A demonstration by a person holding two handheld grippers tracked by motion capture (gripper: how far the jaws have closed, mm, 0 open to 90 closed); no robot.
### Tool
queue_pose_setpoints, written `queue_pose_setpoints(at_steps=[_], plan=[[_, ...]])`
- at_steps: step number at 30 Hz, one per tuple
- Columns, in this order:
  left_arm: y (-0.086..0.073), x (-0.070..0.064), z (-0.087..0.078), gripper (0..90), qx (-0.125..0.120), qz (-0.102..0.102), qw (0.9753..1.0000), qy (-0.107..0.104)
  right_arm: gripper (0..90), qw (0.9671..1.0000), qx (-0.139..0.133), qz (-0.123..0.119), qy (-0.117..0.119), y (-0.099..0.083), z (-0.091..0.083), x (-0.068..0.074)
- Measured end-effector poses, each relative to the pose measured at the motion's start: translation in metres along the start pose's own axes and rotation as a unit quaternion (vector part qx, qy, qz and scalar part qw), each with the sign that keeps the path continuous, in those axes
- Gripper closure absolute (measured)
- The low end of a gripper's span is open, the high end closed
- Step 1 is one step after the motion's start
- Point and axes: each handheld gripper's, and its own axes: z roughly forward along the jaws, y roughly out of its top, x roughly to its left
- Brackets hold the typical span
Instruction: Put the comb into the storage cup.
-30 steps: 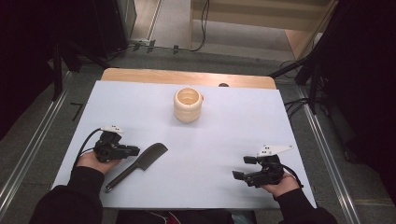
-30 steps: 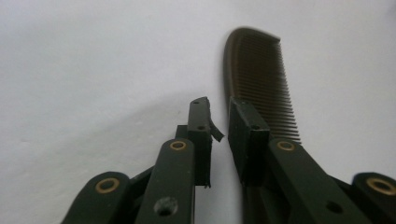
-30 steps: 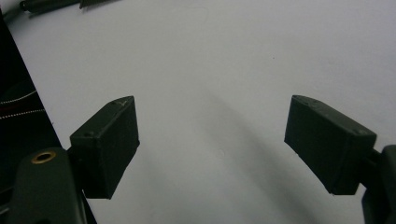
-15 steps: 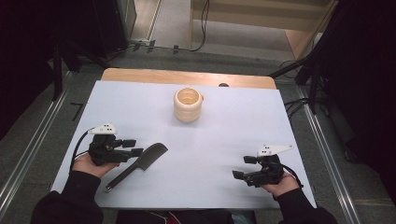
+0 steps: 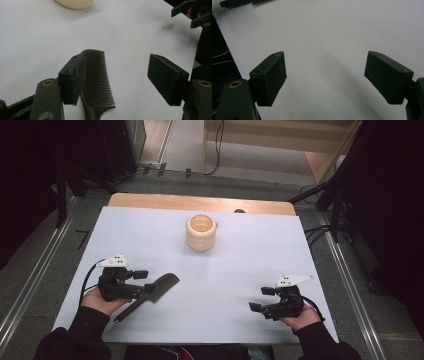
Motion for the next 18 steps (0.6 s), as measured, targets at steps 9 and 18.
queue_pose_setpoints(at_steps=[9,18], plan=[[-0.007,-0.008,-0.006,28.6,0.007,0.004,1.0000,0.003,15.7,1.0000,0.002,-0.003,0.000,0.000,0.000,0.000],[-0.016,-0.015,-0.013,28.6,0.018,0.013,0.9997,0.014,15.7,0.9999,-0.001,-0.013,0.003,0.003,0.001,0.004]])
